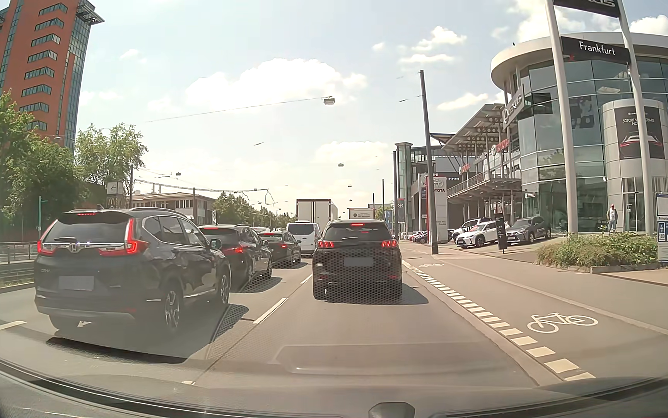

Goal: Follow the waypoints while adhering to traffic rules and regulations

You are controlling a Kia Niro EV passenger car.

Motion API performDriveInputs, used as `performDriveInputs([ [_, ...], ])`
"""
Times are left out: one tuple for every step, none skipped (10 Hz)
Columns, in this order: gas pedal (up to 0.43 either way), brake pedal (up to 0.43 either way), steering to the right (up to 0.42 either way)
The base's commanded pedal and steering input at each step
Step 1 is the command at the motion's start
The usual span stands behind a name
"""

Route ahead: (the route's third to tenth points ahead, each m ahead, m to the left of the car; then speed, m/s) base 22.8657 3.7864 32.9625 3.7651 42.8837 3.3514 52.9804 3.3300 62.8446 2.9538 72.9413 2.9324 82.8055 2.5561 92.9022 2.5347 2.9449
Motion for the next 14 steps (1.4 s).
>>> performDriveInputs([
  [0.0,0.03,0.0],
  [0.0,0.03,0.0],
  [0.0,0.03,0.0],
  [0.0,0.03,0.0],
  [0.0,0.03,0.0],
  [0.0,0.043,0.0],
  [0.0,0.098,0.0],
  [0.0,0.122,0.0],
  [0.0,0.14,0.0],
  [0.0,0.152,0.0],
  [0.0,0.177,0.0],
  [0.0,0.201,0.0],
  [0.0,0.22,0.0],
  [0.0,0.25,0.0],
])
